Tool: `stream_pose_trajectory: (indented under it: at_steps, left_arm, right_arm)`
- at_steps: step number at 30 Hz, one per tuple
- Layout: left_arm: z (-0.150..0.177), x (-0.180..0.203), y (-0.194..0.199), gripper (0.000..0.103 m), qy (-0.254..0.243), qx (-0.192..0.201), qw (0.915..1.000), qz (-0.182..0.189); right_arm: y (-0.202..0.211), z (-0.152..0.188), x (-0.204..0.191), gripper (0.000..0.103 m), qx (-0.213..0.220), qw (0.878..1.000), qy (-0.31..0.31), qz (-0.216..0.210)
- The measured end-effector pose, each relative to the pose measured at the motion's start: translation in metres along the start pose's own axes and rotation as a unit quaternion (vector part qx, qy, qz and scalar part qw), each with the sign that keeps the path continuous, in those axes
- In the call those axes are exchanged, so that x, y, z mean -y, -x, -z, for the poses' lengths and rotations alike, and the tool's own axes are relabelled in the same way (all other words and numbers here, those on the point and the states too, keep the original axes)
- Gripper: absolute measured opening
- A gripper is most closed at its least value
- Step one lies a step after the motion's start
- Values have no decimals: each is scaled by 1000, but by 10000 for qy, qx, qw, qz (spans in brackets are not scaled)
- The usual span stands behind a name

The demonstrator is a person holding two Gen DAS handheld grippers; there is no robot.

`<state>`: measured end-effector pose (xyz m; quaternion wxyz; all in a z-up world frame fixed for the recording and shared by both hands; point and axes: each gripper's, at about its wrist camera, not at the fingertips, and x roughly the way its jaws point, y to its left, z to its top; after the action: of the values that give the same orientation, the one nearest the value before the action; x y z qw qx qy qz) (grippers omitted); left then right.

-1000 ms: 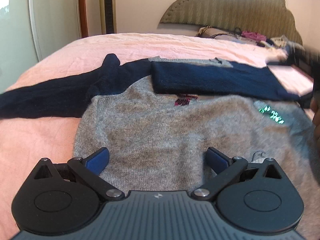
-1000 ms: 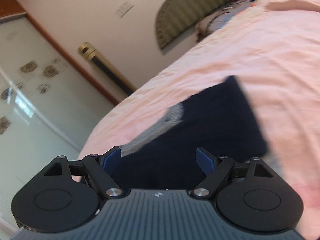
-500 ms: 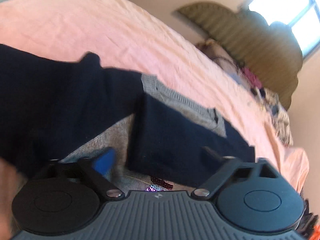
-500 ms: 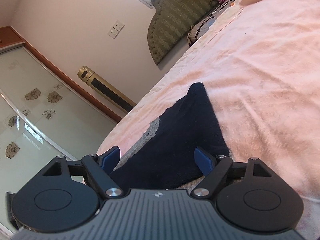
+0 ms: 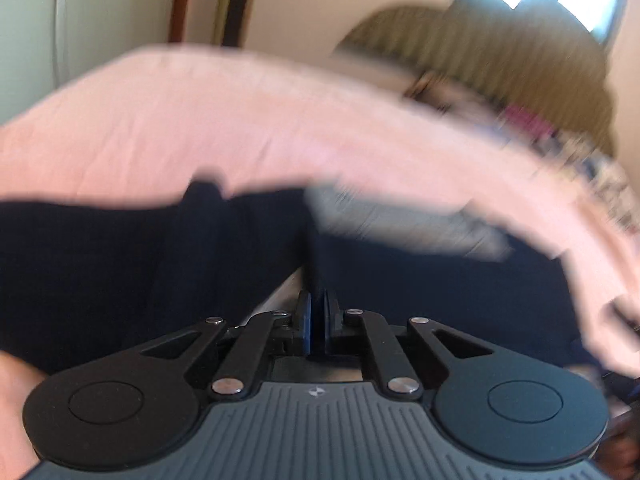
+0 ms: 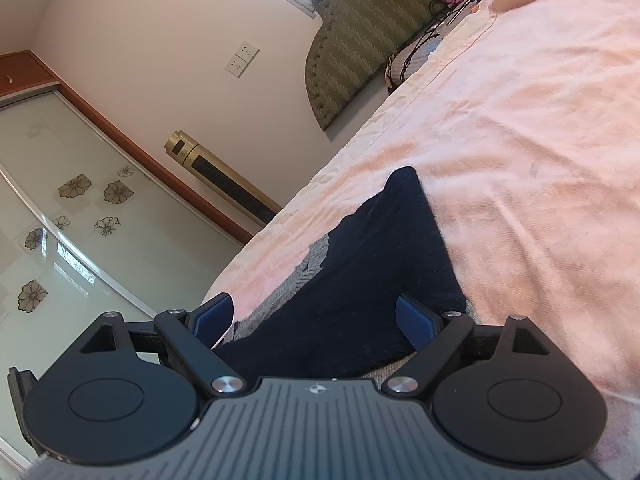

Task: Fold small clothes

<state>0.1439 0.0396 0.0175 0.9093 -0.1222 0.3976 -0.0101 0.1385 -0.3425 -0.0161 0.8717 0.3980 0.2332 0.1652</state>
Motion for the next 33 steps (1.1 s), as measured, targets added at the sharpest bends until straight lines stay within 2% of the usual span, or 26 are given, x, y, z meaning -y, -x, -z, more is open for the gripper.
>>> stream_pose_trajectory:
  at_steps: [2,5,7,8,9,11,12,14,16,17,19,20,23,24,27,30,31,33]
  left_arm:
    - [6,4,4,8,-234,211,9995,-99]
    - [4,6,23,13,-206,359,9986,-326]
    - [3,7,43,14,-227,757,9958,-463]
    - [3,9,51,19,-289,971,9941,-381]
    - [1,12,55,24,-369,1107,9929,-247]
    - [-3,24,50,63,-504,1192,9915,117]
    - [-4,31,40,70,-561,1169,9912,262]
    - [-7,38,11,71,-496,849,9944,400]
    - [-7,35,-18,70,-291,361,9984,326]
    - [-3,34,-21,70,-426,586,9969,310]
    - [1,30,-23,70,-693,656,9949,337]
    - [1,26,-23,70,-693,654,9946,421]
    - [6,21,-24,70,-737,721,9932,543]
    - [4,23,-24,70,-741,733,9933,502]
    - [7,33,-25,70,-936,744,9924,294]
    - [8,31,-13,71,-901,725,9926,367]
    - [4,28,-6,71,-851,646,9930,501]
    - [-12,21,7,71,-903,644,9911,736]
  right_arm:
    - [-1,0,0,88,-12,10000,24,12]
    - [-1,-2,-1,88,-45,10000,51,53]
    - [0,-6,-9,88,-161,9993,18,324]
    - [2,-9,-16,90,-193,9990,48,396]
    - [3,-14,-24,92,-155,9992,145,340]
    - [-1,-26,-45,97,-17,9989,436,196]
    - [-9,-32,-54,103,4,9983,563,164]
    - [-39,-41,-67,103,-253,9955,883,249]
    - [-75,-42,-67,103,-583,9881,1185,792]
    - [-89,-40,-62,103,-705,9820,1355,1107]
    - [-106,-30,-48,98,-865,9635,1922,1653]
    - [-102,-23,-45,97,-705,9564,2291,1671]
    - [-94,-28,-35,99,-623,9693,1906,1425]
    - [-95,-29,-34,102,-639,9699,1887,1399]
    - [-107,-20,-46,103,-793,9526,2373,1732]
    - [-119,-7,-60,103,-973,9269,2937,2126]
    - [-118,-6,-64,103,-1037,9238,3020,2113]
    - [-112,-11,-71,102,-1278,9274,3071,1713]
